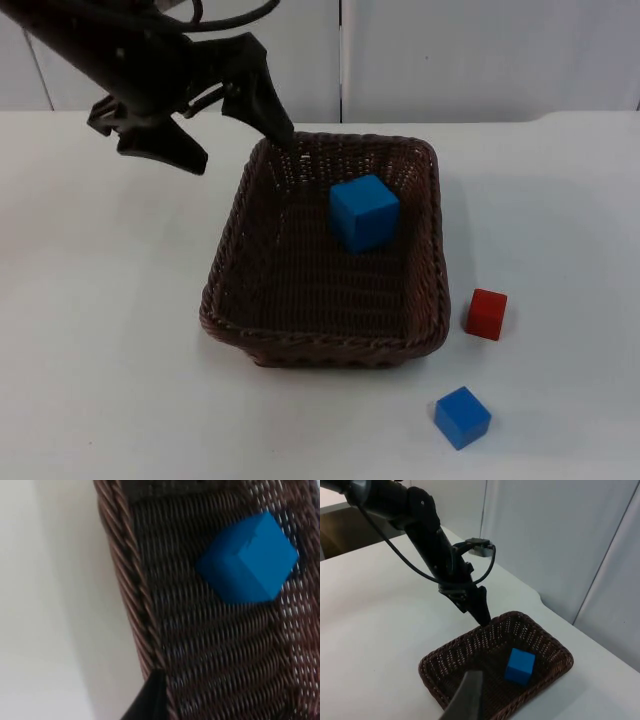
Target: Pick up the basket with the left hand and place the largest block into the basket with the right hand.
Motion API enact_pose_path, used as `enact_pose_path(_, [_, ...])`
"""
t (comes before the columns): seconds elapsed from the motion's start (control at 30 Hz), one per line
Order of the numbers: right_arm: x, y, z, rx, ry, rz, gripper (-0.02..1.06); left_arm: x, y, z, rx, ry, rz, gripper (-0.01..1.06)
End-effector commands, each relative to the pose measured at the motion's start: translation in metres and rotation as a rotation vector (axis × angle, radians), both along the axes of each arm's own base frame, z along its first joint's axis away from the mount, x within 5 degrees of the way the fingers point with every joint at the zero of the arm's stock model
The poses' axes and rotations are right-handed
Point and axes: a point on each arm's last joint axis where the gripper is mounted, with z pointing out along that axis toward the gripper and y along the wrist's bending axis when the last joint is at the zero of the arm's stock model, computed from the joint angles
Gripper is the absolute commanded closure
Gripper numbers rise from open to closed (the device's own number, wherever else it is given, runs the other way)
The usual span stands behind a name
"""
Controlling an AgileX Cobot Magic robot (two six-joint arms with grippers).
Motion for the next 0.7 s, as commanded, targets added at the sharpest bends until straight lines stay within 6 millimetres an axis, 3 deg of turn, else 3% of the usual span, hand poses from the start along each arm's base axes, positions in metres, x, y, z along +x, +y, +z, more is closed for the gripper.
enact_pose_path(0.0, [-0.001, -0.001, 0.000, 0.000, -0.003, -0.004, 0.20, -0.004, -0.001, 0.002, -0.001, 0.016, -0.011, 0.16])
enact_pose_path(0.23, [-0.001, -0.001, 0.000, 0.000, -0.003, -0.004, 0.20, -0.032, 0.009, -0.015, 0.028, 0.033, 0.056, 0.16])
enact_pose_path(0.37, [-0.001, -0.001, 0.000, 0.000, -0.003, -0.004, 0.20, -0.045, 0.012, -0.012, 0.038, 0.020, 0.050, 0.16])
enact_pose_path(0.67, [-0.002, -0.001, -0.003, 0.002, 0.038, -0.012, 0.20, -0.079, 0.022, 0.021, 0.047, -0.103, 0.073, 0.16])
